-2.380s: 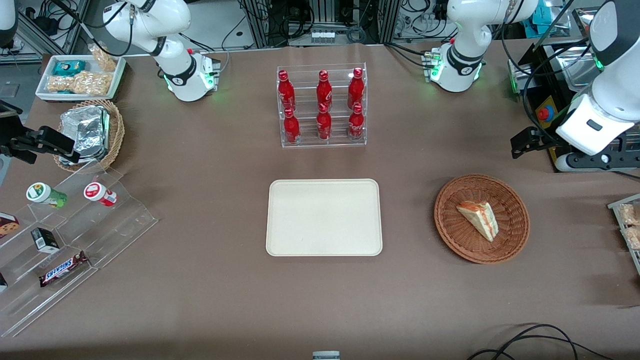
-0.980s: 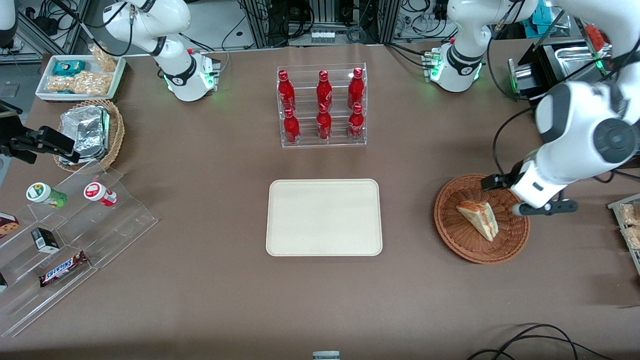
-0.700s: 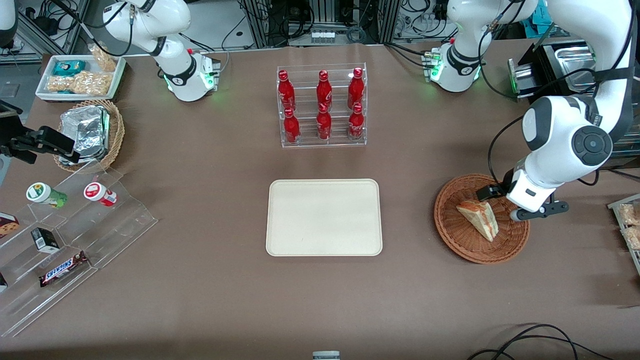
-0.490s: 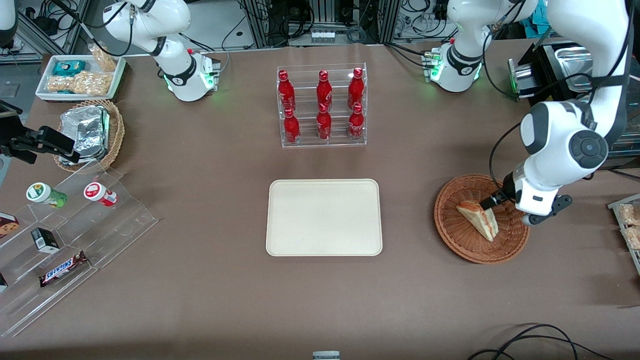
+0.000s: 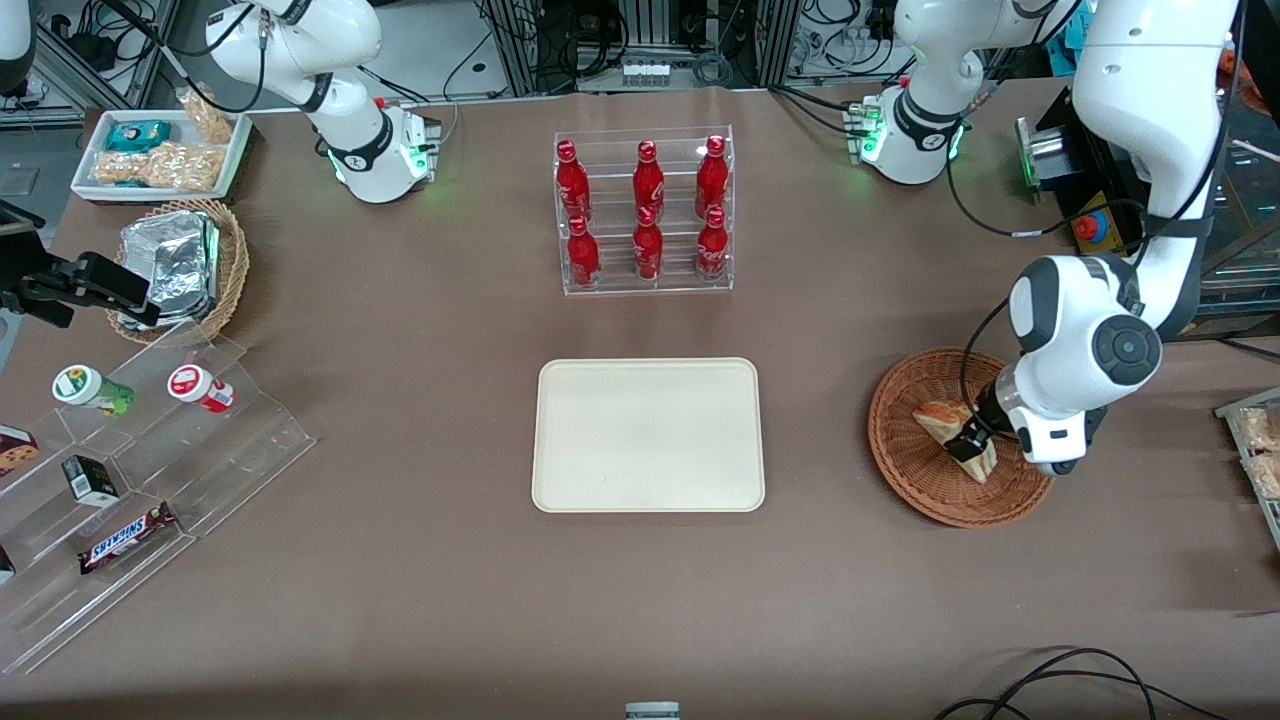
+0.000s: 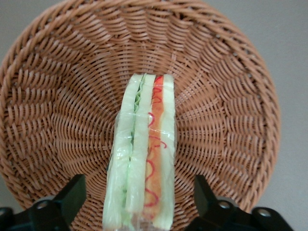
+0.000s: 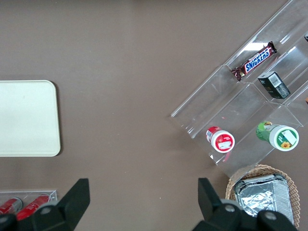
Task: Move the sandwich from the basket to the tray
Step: 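Lower the left gripper and close it on the wrapped sandwich, then lift the sandwich and carry it over the cream tray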
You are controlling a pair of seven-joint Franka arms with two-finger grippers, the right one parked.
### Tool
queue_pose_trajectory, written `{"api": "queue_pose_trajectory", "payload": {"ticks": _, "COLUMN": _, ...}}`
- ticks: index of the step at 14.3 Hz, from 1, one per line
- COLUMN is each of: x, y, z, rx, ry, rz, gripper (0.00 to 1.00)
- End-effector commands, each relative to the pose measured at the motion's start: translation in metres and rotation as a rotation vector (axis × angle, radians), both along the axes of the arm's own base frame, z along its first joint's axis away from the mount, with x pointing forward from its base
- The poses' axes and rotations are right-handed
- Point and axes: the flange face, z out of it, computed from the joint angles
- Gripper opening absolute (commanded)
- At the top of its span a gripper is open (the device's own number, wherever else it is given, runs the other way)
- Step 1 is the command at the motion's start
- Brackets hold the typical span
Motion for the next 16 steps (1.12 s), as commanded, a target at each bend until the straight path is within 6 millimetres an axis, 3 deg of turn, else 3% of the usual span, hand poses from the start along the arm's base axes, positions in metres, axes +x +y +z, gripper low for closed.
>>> {"api": "queue_pose_trajectory", "payload": {"ticks": 1, "x": -0.004, "y": -0.003, "z": 0.000, "rx": 0.008, "ry": 0.061, "rz": 0.000, "gripper": 0.26}}
{"api": "queue_pose_trajectory", "payload": {"ticks": 2, "x": -0.003, "y": -0.004, "z": 0.007, "rx": 0.014, "ry": 0.099, "rz": -0.009, "gripper": 0.12}}
{"api": "queue_pose_trajectory", "payload": {"ticks": 3, "x": 0.001, "y": -0.004, "z": 0.017, "rx": 0.017, "ry": 0.122, "rz": -0.011, "gripper": 0.08}}
{"api": "queue_pose_trajectory", "payload": {"ticks": 6, "x": 0.013, "y": -0.007, "z": 0.053, "rx": 0.021, "ry": 0.191, "rz": -0.015, "gripper": 0.08}}
{"api": "queue_pose_trajectory", "payload": {"ticks": 8, "x": 0.020, "y": -0.026, "z": 0.076, "rx": 0.025, "ry": 0.212, "rz": -0.038, "gripper": 0.08}}
{"api": "queue_pose_trajectory", "payload": {"ticks": 12, "x": 0.018, "y": -0.086, "z": 0.075, "rx": 0.007, "ry": 0.197, "rz": -0.179, "gripper": 0.03}}
{"api": "queue_pose_trajectory", "payload": {"ticks": 16, "x": 0.023, "y": -0.192, "z": 0.065, "rx": -0.061, "ry": 0.098, "rz": -0.533, "gripper": 0.05}}
